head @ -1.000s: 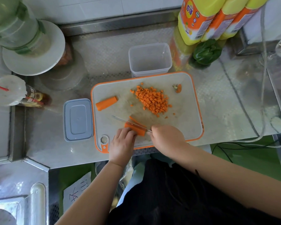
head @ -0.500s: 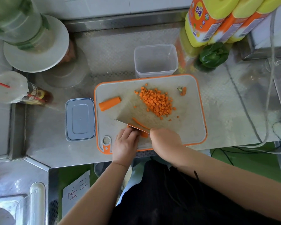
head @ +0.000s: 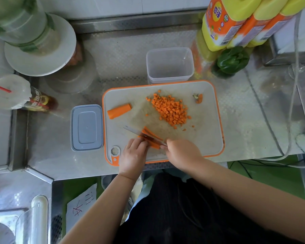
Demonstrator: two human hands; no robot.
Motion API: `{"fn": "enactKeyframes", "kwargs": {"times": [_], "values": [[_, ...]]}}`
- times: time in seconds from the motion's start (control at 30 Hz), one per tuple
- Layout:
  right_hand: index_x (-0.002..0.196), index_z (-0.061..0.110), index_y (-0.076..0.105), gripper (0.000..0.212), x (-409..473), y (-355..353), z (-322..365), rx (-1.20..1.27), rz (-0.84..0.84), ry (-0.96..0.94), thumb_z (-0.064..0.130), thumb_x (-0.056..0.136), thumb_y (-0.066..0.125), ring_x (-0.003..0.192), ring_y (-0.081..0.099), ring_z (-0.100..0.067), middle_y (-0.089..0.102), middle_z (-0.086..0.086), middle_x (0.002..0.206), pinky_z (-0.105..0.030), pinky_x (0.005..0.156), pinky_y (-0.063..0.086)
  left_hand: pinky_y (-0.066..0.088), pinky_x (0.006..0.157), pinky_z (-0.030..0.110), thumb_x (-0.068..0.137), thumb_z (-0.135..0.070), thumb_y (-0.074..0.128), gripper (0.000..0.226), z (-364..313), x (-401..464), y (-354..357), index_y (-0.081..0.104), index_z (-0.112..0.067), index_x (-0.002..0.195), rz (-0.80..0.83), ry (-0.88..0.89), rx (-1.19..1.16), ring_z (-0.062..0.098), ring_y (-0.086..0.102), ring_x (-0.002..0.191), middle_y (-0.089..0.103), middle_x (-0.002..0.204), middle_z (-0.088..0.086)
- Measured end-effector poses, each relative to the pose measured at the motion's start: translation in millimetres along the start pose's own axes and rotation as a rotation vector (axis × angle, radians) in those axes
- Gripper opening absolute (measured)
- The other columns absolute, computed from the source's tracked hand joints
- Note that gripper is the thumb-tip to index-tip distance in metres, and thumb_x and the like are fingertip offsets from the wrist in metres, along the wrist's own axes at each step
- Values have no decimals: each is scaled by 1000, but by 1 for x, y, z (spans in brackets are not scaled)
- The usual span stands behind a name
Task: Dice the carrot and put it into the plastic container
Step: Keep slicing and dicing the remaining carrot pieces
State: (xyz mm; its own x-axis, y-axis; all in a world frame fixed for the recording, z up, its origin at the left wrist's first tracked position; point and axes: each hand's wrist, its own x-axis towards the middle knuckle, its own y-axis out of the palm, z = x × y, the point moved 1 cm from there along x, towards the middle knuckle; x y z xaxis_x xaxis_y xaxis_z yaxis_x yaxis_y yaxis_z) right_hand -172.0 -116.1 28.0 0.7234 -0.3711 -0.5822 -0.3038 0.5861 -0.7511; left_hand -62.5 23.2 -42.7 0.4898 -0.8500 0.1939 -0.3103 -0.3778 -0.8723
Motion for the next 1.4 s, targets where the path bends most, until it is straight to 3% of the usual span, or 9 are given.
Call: {"fn": "enactKeyframes", "kwargs": {"times": [0.17,0.3,0.53,0.7,0.8,0.87,1.07,1.27,1.4], "values": [[84,18,38,26,-9,4,2,-57,-50,0,36,103,35,51,41,-21,37,3,58,-28,45,26,51,55,37,73,4,77,19,0,-1,0,70,-9,84,-29,23,-20,26,55,82,64,88,3],[96,14,50,4,-7,-1,7,-87,17,41,15,99,49,50,34,-13,37,4,61,-28,44,22,53,59,39,69,7,79,24,2,-3,2,71,-8,85,-46,25,-40,27,57,82,65,89,4],[105,7,53,26,1,7,15,-77,51,140,-10,85,51,66,50,-24,39,0,63,-32,56,39,53,72,35,81,-3,72,9,4,-4,7,73,-7,89,-55,-2,-73,26,59,86,68,93,5],[103,8,52,9,2,18,8,-19,30,133,9,95,49,61,56,-24,52,-1,67,-33,50,43,53,69,37,84,-6,70,5,4,-5,6,72,-8,88,-56,-5,-68,25,58,86,67,94,4],[89,14,45,26,7,10,-3,118,38,142,37,101,42,67,51,-24,49,0,70,-33,57,41,53,70,37,83,-7,69,4,2,-5,3,71,-7,87,-57,14,-35,27,59,88,66,94,6],[86,16,43,31,8,2,-7,171,51,127,43,100,41,68,49,-22,46,2,69,-32,57,36,54,69,38,86,-10,67,5,2,-4,2,71,-8,86,-49,22,-18,27,59,88,66,92,7],[82,16,37,30,-9,3,5,77,-20,30,39,101,39,60,47,-23,38,4,60,-31,49,30,52,52,37,84,-12,68,5,1,-2,-3,70,-8,84,-21,4,-2,24,54,84,65,89,4],[84,17,45,27,-12,2,5,-3,-42,16,36,102,39,55,44,-20,39,3,60,-29,46,27,53,56,35,82,-9,69,4,0,-3,-1,72,-8,85,-54,-1,-25,24,54,85,67,90,4],[91,14,52,25,-6,1,3,-19,8,22,33,102,41,60,49,-22,43,2,62,-32,54,37,53,59,36,80,-5,71,6,1,-2,-1,73,-8,85,-57,12,-34,23,54,84,67,89,4]]}}
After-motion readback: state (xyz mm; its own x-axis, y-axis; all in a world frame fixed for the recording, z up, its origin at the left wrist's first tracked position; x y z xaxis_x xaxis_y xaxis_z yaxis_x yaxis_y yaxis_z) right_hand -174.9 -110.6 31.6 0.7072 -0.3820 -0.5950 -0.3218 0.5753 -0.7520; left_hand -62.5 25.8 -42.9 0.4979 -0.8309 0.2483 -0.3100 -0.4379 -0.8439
